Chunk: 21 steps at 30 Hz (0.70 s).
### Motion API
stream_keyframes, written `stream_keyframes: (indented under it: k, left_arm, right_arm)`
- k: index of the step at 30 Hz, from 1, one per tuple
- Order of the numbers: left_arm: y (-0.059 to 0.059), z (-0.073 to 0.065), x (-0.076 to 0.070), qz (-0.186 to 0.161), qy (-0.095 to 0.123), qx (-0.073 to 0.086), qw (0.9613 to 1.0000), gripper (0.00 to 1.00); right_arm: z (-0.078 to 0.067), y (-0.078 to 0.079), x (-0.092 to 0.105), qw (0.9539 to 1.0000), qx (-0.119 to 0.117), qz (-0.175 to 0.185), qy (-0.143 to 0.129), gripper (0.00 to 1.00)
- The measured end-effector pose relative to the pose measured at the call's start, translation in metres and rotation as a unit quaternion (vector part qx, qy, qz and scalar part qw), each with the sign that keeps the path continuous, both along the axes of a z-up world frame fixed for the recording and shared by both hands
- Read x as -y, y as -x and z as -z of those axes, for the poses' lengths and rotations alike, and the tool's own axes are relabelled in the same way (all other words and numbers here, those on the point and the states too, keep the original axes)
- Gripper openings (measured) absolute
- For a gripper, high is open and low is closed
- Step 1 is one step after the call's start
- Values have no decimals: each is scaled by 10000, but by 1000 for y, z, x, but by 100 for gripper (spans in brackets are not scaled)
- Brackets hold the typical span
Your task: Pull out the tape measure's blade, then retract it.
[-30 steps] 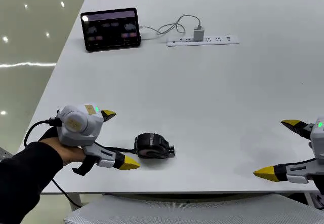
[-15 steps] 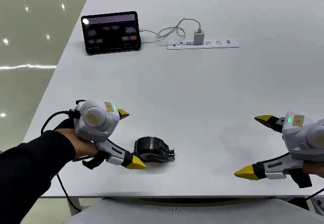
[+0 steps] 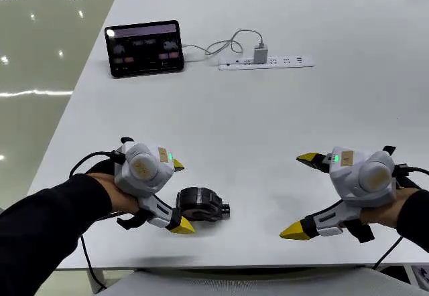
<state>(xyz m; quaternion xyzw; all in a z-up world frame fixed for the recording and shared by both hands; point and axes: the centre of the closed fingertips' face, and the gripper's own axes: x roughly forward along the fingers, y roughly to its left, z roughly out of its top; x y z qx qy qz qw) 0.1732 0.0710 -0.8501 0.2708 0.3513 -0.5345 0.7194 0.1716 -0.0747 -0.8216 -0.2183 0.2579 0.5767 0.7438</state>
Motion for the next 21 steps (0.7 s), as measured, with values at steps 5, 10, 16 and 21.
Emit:
stream_keyframes:
  k: [5,10,16,21]
  left_arm:
    - [0,3,1,80,-83,-22,9999,73]
    - [3,5,7,175,-101,-49,9998,65]
    - [5,12,14,313,-206,-74,9993,55]
    - [6,14,18,392,-247,-60,9989,46]
  right_arm:
    - [3,-2,-22,9998,6,-199,-30,94]
    - [11,-1,-41,9991,-9,-431,-9,85]
    - [25,3,-61,9977,-122,-660,111,70]
    - [34,5,-72,9961,-199,-835,203,62]
